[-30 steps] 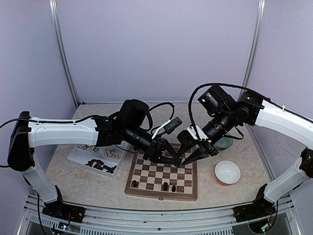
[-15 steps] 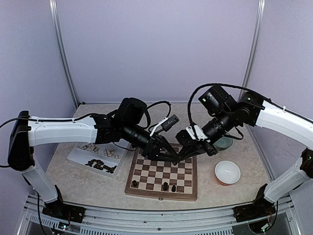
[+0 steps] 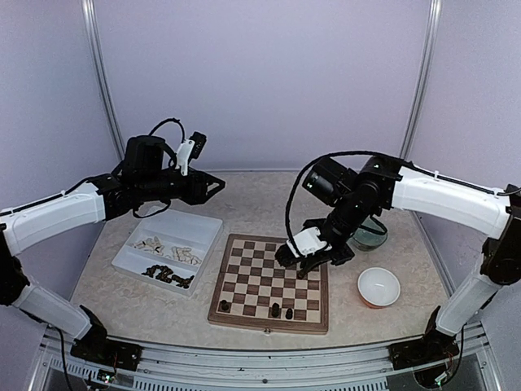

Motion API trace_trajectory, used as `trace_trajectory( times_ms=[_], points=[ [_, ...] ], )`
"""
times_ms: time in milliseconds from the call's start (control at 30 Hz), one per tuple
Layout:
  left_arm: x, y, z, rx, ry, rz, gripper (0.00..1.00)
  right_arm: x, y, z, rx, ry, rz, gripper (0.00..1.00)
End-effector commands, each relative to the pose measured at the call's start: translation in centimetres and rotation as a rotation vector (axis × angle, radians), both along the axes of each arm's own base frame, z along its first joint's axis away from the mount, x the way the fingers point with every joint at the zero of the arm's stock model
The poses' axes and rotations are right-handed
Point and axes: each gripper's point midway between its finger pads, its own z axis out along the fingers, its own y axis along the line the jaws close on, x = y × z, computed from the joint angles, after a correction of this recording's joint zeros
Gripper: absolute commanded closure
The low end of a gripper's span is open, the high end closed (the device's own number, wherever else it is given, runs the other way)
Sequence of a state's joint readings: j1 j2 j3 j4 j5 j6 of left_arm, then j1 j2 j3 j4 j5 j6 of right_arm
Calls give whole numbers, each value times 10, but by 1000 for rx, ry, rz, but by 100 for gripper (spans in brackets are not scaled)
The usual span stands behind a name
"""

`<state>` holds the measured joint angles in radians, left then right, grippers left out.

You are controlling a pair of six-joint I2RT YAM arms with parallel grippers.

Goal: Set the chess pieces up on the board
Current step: Place the knight on the chessboard.

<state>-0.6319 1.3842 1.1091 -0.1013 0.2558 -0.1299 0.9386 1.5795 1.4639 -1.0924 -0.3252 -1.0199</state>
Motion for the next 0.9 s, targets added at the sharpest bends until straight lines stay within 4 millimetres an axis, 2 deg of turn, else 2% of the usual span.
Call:
trace_trajectory(
  times_ms=[0,67,167,333,500,667,767,867],
  points=[
    [29,49,15,-20,-75,203,54,-8,-18,-43,-206,-26,14,100],
    [30,61,16,11,-109,253,54,-12,-21,-63,-270,-8,4,100],
    [29,70,21,33,-135,288,53,-15,-23,-82,-335,14,-14,100],
    [24,63,27,8,-125,245,53,-11,-28,-106,-387,11,-55,100],
    [20,60,30,3,-132,235,53,-9,-22,-117,-377,26,-93,96],
    [17,55,27,10,-124,220,53,-9,-19,-123,-357,34,-114,78],
    [17,53,24,16,-121,216,53,-14,-19,-115,-321,43,-107,64],
    [16,51,23,21,-117,211,53,-17,-21,-104,-274,53,-106,55]
  ],
)
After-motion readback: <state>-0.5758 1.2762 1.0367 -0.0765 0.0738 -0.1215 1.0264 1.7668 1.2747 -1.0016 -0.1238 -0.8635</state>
